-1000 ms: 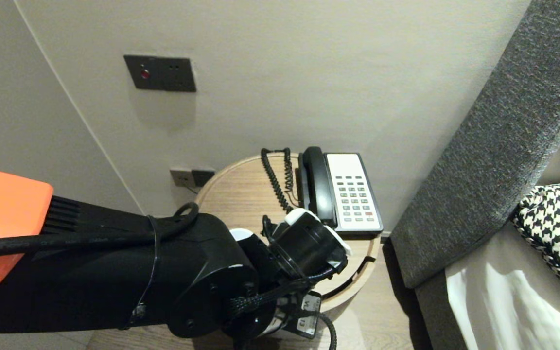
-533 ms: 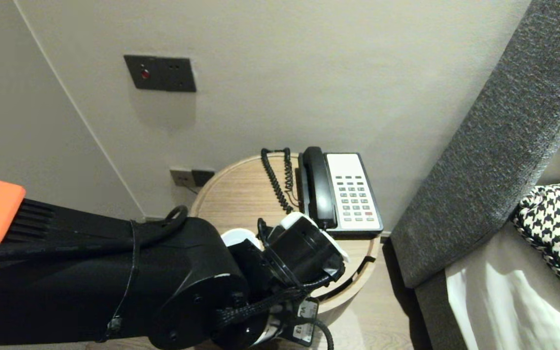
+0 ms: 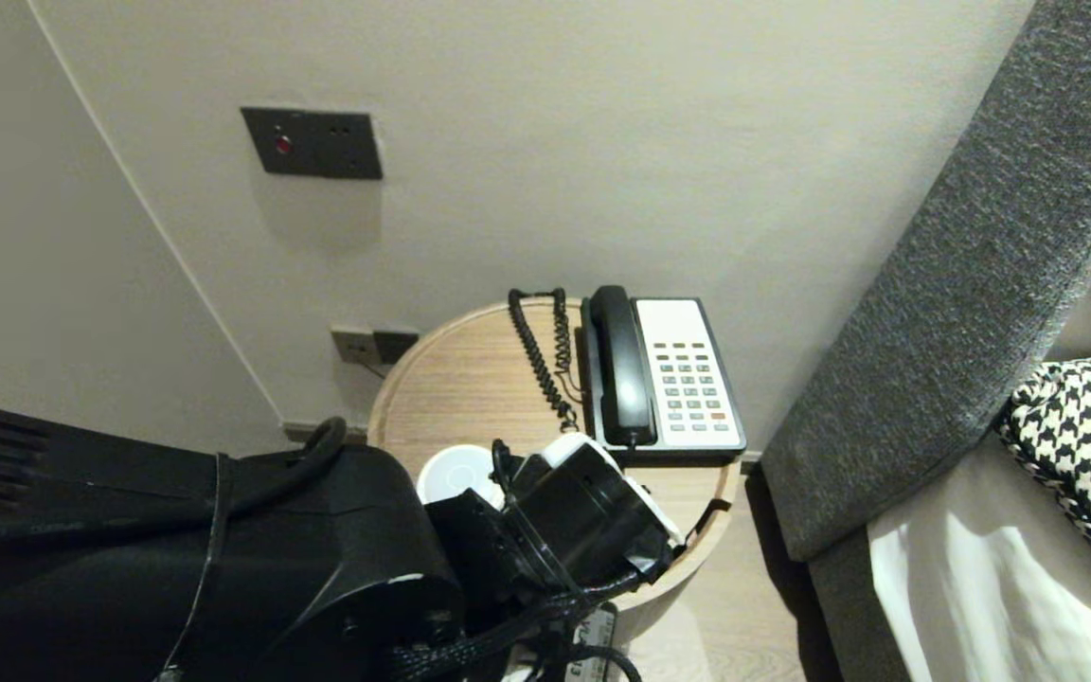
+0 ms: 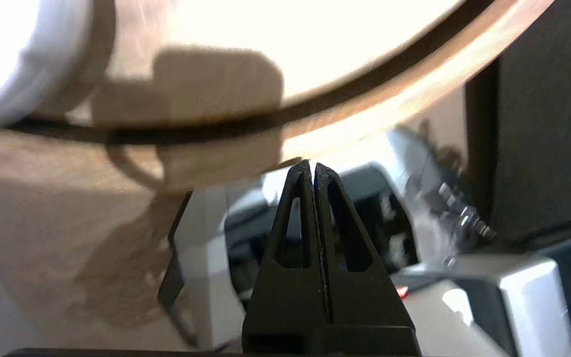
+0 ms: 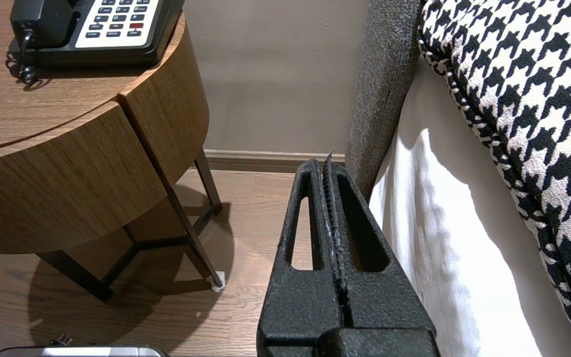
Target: Open the nightstand drawer
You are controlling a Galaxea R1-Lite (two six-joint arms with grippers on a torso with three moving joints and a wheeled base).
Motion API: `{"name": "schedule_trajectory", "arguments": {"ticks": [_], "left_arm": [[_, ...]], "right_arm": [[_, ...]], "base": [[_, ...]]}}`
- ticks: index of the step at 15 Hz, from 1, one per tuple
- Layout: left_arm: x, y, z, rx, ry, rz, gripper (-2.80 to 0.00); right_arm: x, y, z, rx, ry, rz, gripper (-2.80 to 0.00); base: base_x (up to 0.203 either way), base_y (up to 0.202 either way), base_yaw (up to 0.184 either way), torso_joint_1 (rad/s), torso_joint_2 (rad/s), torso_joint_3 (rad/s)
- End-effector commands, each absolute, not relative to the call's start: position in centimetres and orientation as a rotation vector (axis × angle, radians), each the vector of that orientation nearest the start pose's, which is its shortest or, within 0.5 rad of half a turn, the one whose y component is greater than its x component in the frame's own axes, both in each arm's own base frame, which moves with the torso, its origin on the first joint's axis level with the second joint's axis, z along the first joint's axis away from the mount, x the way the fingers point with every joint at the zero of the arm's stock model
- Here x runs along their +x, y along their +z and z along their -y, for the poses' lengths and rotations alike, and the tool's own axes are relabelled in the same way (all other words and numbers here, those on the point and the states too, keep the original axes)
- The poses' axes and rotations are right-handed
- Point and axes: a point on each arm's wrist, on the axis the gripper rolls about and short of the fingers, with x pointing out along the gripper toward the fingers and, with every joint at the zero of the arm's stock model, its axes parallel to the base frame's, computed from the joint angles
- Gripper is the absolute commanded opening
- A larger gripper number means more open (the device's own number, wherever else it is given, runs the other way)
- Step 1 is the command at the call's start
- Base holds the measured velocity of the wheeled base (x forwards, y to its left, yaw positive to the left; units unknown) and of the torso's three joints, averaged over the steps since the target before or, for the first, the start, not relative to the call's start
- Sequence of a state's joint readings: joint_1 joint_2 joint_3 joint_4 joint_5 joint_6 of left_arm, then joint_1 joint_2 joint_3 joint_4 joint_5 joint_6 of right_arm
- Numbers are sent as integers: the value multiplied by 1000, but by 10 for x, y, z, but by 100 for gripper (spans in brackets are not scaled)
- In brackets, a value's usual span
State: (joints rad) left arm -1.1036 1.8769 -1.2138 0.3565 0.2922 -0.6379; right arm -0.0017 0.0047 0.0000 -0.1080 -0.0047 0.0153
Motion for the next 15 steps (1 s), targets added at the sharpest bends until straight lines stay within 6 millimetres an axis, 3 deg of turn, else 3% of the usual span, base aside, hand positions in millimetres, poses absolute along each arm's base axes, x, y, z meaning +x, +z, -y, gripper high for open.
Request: {"name": "schedule_trajectory", "arguments": {"ticks": [1, 4, 9, 15], "left_arm": [[155, 159, 291, 61, -441, -918, -280], [167, 162, 293, 26, -428, -878, -280], [186, 149, 288, 22, -362, -904, -280], [174, 142, 286, 59, -373, -932, -280]], "right_arm": [[-20, 76, 0, 15, -6, 63, -280], [-20, 76, 0, 15, -6, 63, -280], [-20, 76, 0, 15, -6, 63, -280], [-20, 76, 0, 15, -6, 63, -280]], "base": [[0, 0, 0, 0, 0, 0], [0, 0, 0, 0, 0, 0], [0, 0, 0, 0, 0, 0], [0, 0, 0, 0, 0, 0]]}}
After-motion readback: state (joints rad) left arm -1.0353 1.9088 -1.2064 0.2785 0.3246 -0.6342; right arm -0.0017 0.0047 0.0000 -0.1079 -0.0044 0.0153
